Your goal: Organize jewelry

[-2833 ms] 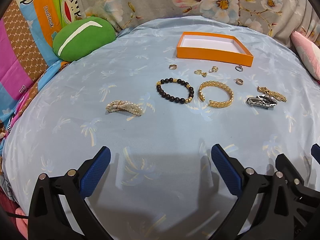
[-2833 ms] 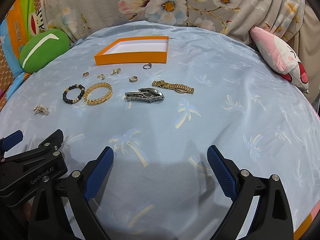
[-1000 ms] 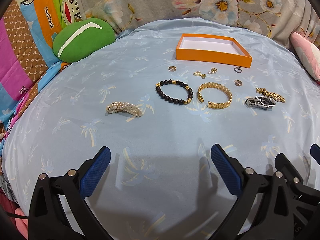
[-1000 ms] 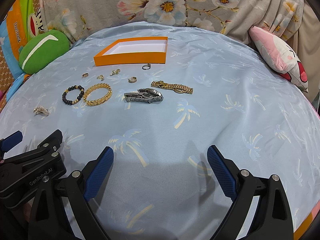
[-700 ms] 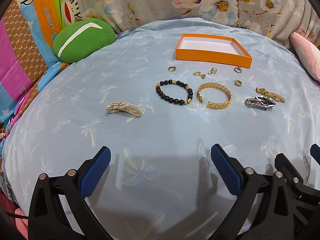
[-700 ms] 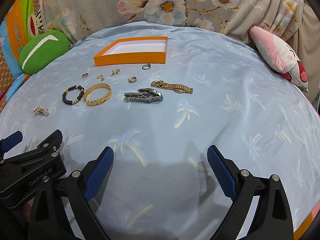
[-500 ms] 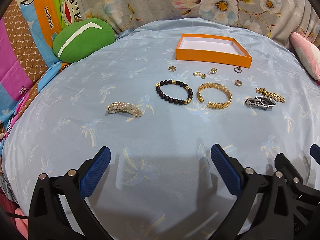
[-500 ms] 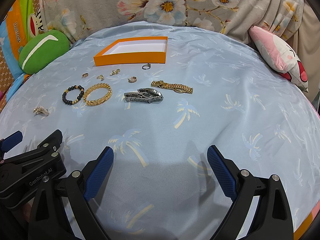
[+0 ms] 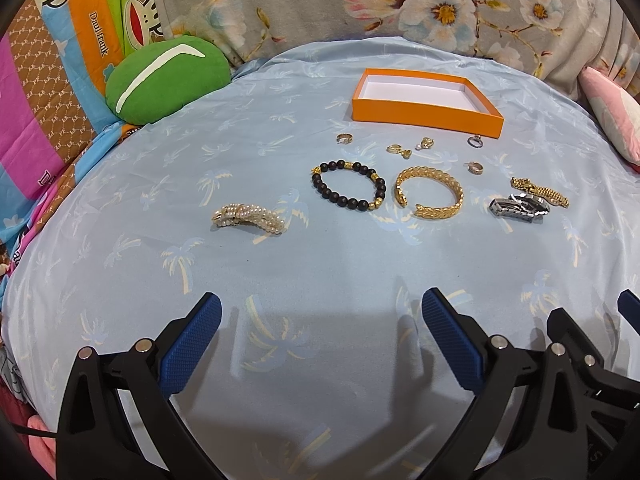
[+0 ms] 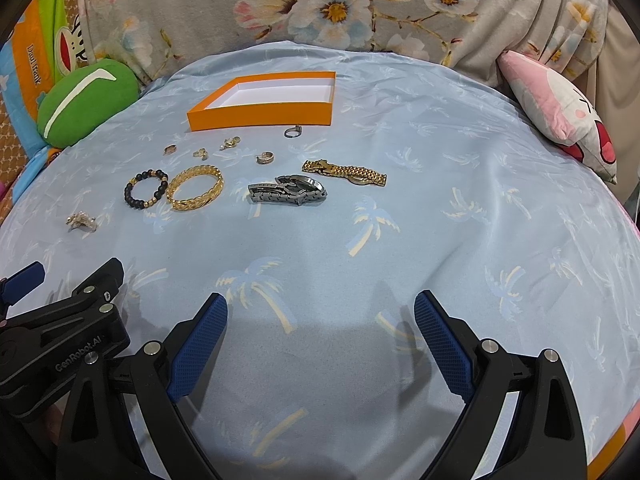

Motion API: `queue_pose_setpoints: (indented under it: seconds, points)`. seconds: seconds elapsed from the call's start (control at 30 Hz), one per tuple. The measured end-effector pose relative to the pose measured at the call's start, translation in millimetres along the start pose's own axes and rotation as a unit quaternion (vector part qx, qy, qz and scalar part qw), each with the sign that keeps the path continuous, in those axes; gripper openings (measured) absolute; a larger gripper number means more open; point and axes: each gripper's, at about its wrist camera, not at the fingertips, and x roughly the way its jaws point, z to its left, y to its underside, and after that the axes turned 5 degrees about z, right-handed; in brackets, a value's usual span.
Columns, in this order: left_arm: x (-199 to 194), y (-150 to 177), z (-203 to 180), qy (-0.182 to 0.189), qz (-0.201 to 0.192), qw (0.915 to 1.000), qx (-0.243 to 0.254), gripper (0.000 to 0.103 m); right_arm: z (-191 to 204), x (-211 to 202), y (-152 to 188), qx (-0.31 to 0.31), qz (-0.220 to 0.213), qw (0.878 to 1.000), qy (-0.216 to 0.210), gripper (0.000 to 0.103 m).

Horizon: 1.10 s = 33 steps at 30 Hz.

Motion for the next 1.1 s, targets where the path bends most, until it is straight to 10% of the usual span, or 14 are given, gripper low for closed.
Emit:
queue_pose_setpoints:
  seconds: [0.37,0.73,1.1]
  points:
    - [4.8,-7.3,33.1,0.052,0.013,0.9967,-0.062,0.098,-4.0,4.0,-8.9,-0.004,0.01,0.999,-0.048,0.093]
    - [13.3,-22.9,92.4,-0.007,0.004,0.9976,-0.069,0.098,-9.3,19.9,-35.0,-0.011,0.012,0.998,-0.056,0.083]
    - [47.9,-51.7,94.5,0.057,0.056,0.9928,-0.09,0.098,-10.9,42.5,-66.7,-0.043,0.018,0.996,-0.076,0.076]
